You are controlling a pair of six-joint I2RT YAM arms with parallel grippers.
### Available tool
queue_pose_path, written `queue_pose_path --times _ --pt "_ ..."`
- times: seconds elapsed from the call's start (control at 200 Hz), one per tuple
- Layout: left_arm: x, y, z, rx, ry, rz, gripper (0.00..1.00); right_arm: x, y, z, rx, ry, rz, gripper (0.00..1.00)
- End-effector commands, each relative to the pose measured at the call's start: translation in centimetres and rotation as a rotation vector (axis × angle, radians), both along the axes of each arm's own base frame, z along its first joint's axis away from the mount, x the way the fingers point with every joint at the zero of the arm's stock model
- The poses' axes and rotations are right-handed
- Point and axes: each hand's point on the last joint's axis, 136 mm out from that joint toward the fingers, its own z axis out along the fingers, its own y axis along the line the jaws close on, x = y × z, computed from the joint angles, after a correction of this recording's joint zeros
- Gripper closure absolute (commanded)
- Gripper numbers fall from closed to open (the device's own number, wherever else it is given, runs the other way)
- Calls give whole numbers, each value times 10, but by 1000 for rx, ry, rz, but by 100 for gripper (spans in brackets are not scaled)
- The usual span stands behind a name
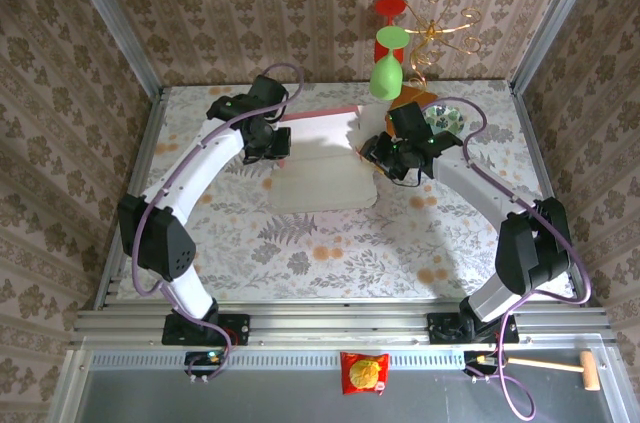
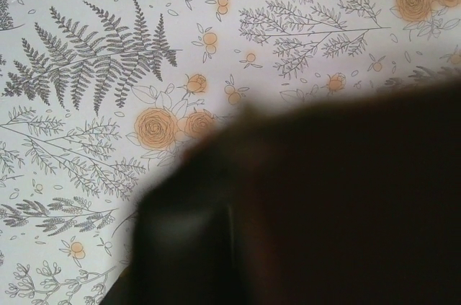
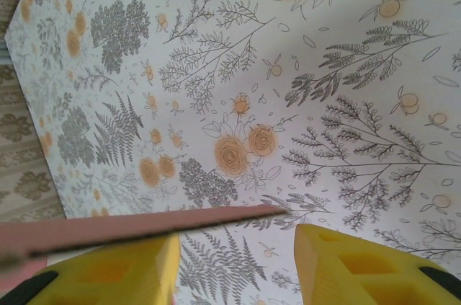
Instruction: Fold the paper box
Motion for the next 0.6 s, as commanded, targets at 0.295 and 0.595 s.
queue_pose_path --times 0.295,0.595 --pt "2 -13 2 -42 12 -28 100 -1 -2 32 -33 -127 35 53" --pt "3 -12 4 -48 10 -26 100 4 2 27 2 -117 31 54"
